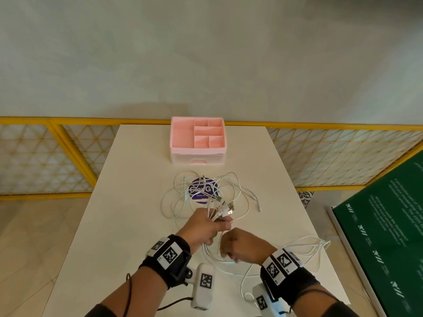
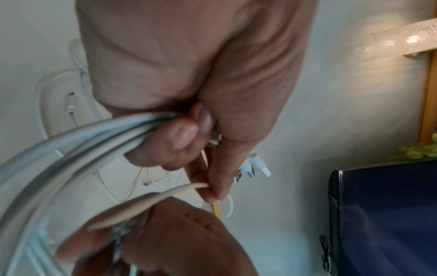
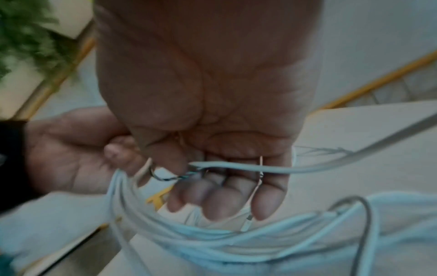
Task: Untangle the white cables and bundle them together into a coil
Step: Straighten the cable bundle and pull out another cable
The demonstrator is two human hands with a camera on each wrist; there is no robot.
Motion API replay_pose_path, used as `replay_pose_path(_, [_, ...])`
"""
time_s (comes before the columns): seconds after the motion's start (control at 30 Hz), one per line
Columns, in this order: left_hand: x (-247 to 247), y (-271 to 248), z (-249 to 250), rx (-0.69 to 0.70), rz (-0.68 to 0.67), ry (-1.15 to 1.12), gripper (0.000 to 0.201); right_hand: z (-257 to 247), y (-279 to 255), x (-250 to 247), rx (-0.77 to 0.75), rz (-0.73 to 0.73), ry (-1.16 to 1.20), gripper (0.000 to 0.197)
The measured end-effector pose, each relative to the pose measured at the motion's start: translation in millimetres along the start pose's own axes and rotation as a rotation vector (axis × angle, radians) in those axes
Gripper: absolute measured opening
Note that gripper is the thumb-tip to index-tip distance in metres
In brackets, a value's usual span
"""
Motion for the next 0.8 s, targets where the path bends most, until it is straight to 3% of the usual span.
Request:
replay_pose_path(0.1, [-2.7, -0.5, -1.9, 0.015, -0.024, -0.058, 0.01, 1.1, 1.5, -18.1, 0.126, 0.187, 0.408, 0.024])
replay_pose_path(0.2, [-4.3, -1.6, -4.5, 0.007, -0.053, -0.027, 0.01, -12.9, -3.6, -48.1, -0.025, 0.288, 1.012, 0.037])
replay_pose_path(0.27, [-4.2, -1.4, -7.4, -0.025, -0.049, 0.002, 0.01, -30.6, -7.0, -68.1, -0.141, 0.295, 1.185, 0.039])
replay_pose_path(0.43, [-5.4, -2.4, -20.6, -0.086, -0.011, -0.044, 0.011, -79.2, -27.0, -115.4, -0.396, 0.461, 1.149, 0.028])
replay_pose_path(0.57, [-16.1, -3.2, -19.7, -0.065, 0.092, -0.242, 0.017, -81.0, -47.4, -160.2, -0.465, 0.759, 0.973, 0.032])
replay_pose_path(0.7, [-31.4, -4.9, -16.0, -0.015, 0.235, -0.416, 0.025, -47.9, -80.7, -211.7, -0.345, 1.137, 0.875, 0.025])
replay_pose_path(0.8, [-40.3, -3.6, -16.2, 0.006, 0.285, -0.545, 0.025, 3.5, -107.5, -257.2, -0.149, 1.464, 0.843, 0.023])
Point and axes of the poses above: each hand's wrist, its own y-axis towards the middle knuckle, its own x-axis out of the palm, z = x × y, the point moved 1 cm from there along y, towards the middle knuckle
